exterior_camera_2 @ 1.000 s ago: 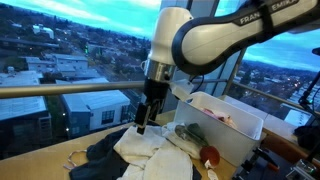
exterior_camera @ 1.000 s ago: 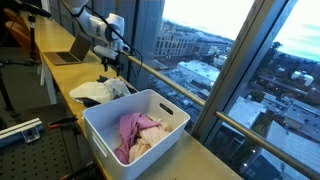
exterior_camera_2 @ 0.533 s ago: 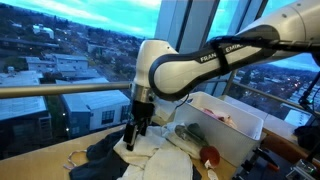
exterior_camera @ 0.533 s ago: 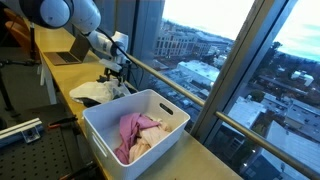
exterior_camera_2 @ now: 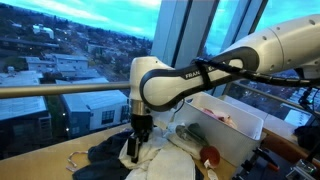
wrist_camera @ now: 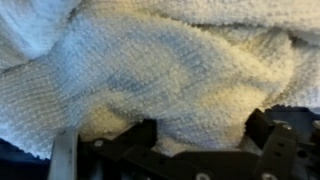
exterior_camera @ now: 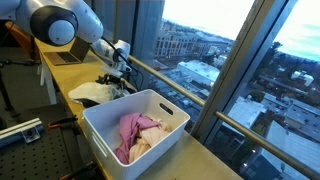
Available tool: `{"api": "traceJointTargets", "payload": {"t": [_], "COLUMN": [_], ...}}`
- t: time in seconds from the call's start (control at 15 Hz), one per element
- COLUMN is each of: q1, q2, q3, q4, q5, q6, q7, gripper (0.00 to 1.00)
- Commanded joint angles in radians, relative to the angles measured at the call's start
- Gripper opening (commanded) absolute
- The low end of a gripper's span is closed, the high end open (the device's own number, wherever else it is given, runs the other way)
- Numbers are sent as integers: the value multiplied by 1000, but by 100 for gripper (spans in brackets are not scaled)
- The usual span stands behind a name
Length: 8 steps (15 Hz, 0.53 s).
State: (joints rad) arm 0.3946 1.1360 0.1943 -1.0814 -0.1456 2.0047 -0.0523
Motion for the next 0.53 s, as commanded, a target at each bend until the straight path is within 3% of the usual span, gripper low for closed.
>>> {"api": "traceJointTargets", "payload": {"t": [0.0, 0.47], "q1": [-6, -79], "q2": [1, -56], "q3": [-7, -3], "q4": [44, -15], "q5": [-13, 2], "q6": [-77, -70], "q7": [-44, -73], "gripper": [66, 13]}}
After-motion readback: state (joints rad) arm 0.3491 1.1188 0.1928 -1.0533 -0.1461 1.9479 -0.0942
